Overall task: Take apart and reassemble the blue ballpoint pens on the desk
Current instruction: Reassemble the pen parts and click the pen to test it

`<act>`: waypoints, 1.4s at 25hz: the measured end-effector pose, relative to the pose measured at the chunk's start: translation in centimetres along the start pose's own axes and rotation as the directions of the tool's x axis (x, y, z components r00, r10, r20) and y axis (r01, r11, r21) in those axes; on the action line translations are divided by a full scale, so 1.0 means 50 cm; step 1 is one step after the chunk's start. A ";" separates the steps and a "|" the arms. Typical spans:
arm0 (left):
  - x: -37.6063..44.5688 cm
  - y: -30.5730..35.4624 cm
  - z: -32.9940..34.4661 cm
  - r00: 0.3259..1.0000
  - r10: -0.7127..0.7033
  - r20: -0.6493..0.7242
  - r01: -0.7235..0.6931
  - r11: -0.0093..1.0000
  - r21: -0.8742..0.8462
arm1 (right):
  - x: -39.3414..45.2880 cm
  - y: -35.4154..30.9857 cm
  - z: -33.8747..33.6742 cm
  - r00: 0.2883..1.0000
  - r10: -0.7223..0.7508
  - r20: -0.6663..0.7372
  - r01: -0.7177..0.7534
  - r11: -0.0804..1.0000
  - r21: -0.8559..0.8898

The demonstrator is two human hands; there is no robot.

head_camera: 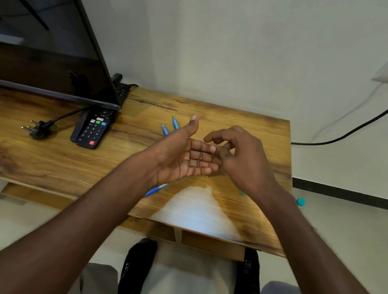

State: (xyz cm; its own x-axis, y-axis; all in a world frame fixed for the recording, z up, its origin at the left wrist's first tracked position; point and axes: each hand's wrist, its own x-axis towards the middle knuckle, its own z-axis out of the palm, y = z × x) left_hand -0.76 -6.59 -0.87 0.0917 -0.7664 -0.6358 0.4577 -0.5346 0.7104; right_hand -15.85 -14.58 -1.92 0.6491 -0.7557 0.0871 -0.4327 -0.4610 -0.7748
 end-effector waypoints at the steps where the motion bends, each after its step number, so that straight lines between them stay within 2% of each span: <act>1: -0.001 0.000 -0.002 1.000 -0.003 -0.003 0.003 1.000 0.010 | 0.001 0.002 0.000 1.000 0.004 -0.011 -0.004 1.000 -0.001; 4: -0.006 0.003 -0.002 1.000 0.013 -0.025 -0.012 0.999 0.030 | 0.005 0.012 -0.005 0.989 0.134 -0.070 -0.131 0.990 0.045; 6: -0.008 0.003 -0.001 0.998 0.050 -0.035 -0.050 0.998 0.025 | 0.004 0.016 -0.011 0.963 0.261 -0.064 -0.248 0.956 0.159; 9: -0.003 -0.001 -0.003 0.994 0.106 -0.042 -0.104 0.994 0.044 | -0.002 0.005 -0.017 0.912 0.401 0.082 -0.405 0.852 0.332; 12: -0.001 -0.004 -0.001 0.992 0.123 -0.035 -0.119 0.990 0.080 | -0.005 -0.014 -0.016 0.859 0.476 0.190 -0.511 0.766 0.390; 18: -0.011 -0.003 0.006 0.991 0.131 -0.029 -0.128 0.988 0.085 | -0.012 -0.017 -0.001 0.821 0.520 0.238 -0.563 0.662 0.494; 24: -0.011 -0.001 0.006 0.989 0.144 -0.023 -0.141 0.984 0.106 | -0.011 -0.019 0.004 0.794 0.566 0.221 -0.574 0.581 0.577; 27: -0.014 0.000 -0.006 0.988 0.155 -0.018 -0.147 0.961 0.233 | -0.009 -0.020 0.001 0.776 0.590 0.222 -0.576 0.522 0.629; 29: -0.014 -0.001 -0.026 0.969 0.233 -0.087 -0.163 0.861 0.481 | -0.007 -0.019 -0.006 0.779 0.599 0.186 -0.546 0.503 0.670; 30: -0.014 -0.003 -0.036 0.942 0.309 -0.132 -0.161 0.759 0.631 | -0.006 -0.018 -0.009 0.782 0.601 0.168 -0.529 0.496 0.688; 32: -0.019 -0.012 -0.049 0.874 0.456 -0.166 -0.072 0.460 0.885 | -0.004 -0.017 -0.012 0.785 0.602 0.147 -0.508 0.490 0.708; 33: -0.025 -0.021 -0.049 0.859 0.484 -0.167 0.011 0.308 0.951 | -0.003 -0.017 -0.013 0.786 0.600 0.146 -0.505 0.489 0.711; 34: -0.032 -0.031 -0.043 0.857 0.485 -0.173 0.089 0.192 0.977 | -0.002 -0.017 -0.012 0.788 0.598 0.148 -0.505 0.490 0.711; 35: -0.038 -0.040 -0.036 0.860 0.474 -0.190 0.147 0.127 0.981 | -0.002 -0.018 -0.012 0.790 0.595 0.150 -0.505 0.491 0.710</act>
State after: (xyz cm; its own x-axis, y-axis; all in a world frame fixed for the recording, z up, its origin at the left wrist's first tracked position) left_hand -0.26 -3.43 -1.65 0.4636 -0.8448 -0.2670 -0.7962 -0.5295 0.2928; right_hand -15.89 -14.35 -0.84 0.3487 -0.8015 -0.4859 -0.0958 0.4852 -0.8691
